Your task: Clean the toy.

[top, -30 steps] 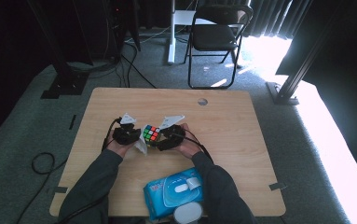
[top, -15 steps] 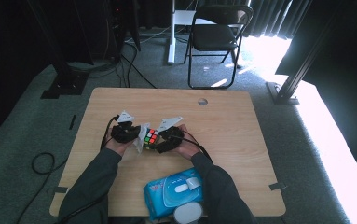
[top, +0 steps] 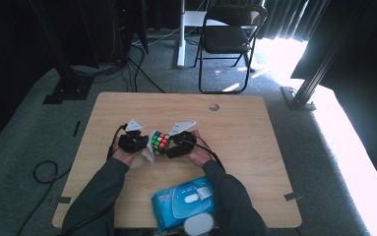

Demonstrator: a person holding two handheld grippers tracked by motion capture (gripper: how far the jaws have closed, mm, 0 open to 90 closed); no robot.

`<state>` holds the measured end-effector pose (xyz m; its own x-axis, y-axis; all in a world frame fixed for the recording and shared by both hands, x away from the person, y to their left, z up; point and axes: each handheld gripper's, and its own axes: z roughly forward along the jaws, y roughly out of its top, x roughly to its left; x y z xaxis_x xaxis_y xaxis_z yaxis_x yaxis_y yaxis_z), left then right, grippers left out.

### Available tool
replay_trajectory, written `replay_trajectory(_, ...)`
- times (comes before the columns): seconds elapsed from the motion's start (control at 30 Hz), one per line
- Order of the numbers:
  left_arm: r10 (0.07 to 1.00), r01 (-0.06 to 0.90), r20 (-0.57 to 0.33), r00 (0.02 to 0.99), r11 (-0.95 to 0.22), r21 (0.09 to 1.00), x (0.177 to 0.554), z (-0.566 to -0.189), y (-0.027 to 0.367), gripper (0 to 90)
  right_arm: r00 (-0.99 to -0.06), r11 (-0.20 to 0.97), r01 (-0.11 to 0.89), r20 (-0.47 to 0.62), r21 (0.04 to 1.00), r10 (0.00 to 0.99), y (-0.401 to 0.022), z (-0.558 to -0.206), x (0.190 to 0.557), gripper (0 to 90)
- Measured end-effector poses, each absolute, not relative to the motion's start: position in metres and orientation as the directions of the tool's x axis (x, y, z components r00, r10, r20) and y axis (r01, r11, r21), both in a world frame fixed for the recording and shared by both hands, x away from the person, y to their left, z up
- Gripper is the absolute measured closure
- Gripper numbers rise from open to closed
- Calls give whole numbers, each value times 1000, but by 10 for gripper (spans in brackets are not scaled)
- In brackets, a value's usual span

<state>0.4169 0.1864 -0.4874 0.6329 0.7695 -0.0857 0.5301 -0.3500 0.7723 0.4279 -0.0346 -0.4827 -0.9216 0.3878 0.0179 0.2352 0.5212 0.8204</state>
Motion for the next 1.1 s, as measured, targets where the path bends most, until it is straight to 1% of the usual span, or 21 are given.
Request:
replay_trajectory(0.2, 765, 544, -83, 638, -372, 753, 415, -497, 183, 852, -912, 490, 250, 33, 835, 410, -41, -481, 430, 345)
replay_trajectory(0.5, 770, 551, -75, 633, -381, 743, 412, -501, 182, 852, -907, 485, 257, 35, 836, 419, -42, -481, 431, 345)
replay_trajectory(0.7, 771, 538, -73, 633, -371, 757, 412, -494, 184, 851, -911, 498, 252, 29, 830, 412, -40, -483, 430, 345)
replay_trajectory(0.8, 771, 530, -88, 630, -344, 775, 412, -488, 186, 851, -913, 505, 252, 30, 826, 407, -39, -483, 429, 344)
replay_trajectory(0.93, 774, 514, -87, 627, -327, 793, 413, -478, 188, 851, -918, 514, 248, 31, 821, 394, -36, -485, 427, 345)
replay_trajectory(1.1, 774, 505, -94, 627, -311, 805, 414, -475, 191, 847, -922, 519, 241, 28, 820, 385, -33, -486, 426, 345)
